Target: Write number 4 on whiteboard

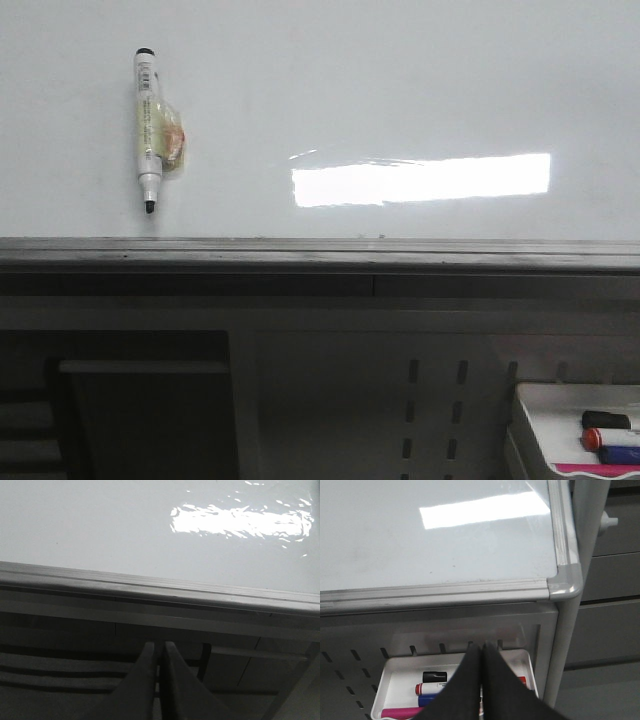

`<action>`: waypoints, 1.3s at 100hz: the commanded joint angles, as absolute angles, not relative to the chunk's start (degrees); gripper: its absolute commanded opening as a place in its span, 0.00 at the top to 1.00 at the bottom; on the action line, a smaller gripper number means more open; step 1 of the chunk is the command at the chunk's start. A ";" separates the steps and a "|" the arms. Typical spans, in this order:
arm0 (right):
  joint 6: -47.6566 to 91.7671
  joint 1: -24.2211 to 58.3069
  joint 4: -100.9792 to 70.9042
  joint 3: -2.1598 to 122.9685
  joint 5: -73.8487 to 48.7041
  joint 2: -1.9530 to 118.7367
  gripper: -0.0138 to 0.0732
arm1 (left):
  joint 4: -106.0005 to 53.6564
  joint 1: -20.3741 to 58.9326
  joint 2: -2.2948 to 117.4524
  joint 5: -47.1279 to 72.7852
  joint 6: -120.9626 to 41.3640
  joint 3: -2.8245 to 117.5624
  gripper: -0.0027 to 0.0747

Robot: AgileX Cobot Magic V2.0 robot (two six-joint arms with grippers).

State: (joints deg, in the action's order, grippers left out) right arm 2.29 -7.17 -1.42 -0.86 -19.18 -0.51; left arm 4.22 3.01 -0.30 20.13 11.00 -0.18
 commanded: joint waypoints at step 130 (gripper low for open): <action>2.50 -7.50 -1.74 -1.99 -18.06 -1.42 0.92 | 7.11 2.86 -1.77 11.89 11.21 -2.21 0.99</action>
